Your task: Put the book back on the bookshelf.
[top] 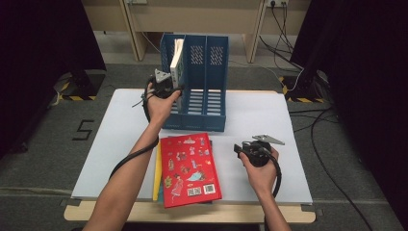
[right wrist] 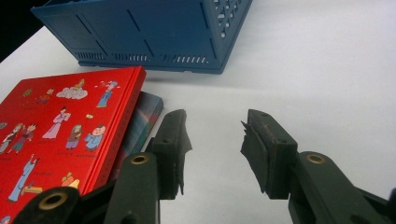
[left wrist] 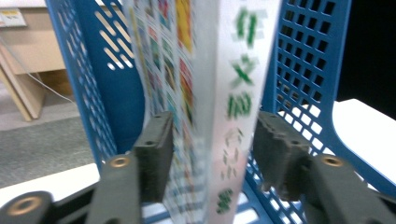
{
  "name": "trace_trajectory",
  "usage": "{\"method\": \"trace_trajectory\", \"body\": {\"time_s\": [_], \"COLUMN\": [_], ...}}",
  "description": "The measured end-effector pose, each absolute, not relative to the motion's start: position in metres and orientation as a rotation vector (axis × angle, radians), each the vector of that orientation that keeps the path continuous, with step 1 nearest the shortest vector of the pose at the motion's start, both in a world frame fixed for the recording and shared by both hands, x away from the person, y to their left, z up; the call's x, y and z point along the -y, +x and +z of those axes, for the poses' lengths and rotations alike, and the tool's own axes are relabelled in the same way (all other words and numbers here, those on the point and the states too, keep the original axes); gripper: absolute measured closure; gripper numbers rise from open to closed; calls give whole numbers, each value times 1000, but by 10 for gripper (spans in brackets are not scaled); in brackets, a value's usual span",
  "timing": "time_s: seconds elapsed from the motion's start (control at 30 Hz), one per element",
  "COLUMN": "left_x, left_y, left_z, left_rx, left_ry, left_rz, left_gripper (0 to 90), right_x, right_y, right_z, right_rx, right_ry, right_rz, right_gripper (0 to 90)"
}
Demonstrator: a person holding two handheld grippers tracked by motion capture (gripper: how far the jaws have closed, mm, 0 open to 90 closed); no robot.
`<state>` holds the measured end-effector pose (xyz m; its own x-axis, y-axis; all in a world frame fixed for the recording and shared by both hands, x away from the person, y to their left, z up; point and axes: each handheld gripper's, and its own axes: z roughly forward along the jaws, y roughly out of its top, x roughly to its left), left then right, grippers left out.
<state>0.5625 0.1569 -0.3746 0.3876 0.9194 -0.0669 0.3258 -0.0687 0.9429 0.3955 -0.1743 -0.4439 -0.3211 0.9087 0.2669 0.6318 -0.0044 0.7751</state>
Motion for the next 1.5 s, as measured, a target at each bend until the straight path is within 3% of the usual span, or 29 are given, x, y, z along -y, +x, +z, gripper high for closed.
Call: {"method": "trace_trajectory", "body": {"time_s": [0.43, 0.9, 1.5], "left_x": [-175, -197, -224], "left_y": [532, 463, 398], "left_z": [-377, -393, -435], "left_rx": [-1132, -1124, -1195], "left_ry": [1643, 1703, 1735], "left_rz": [680, 555, 411], "left_gripper": [392, 402, 451], "right_x": [168, 162, 120], "right_y": [399, 414, 431], "right_z": [-441, -441, -443], "right_rx": [-2001, -2083, -2280], "right_ry": [1607, 1647, 1687], "right_rz": [1246, 1276, 1281], "right_gripper": [564, 549, 526]}}
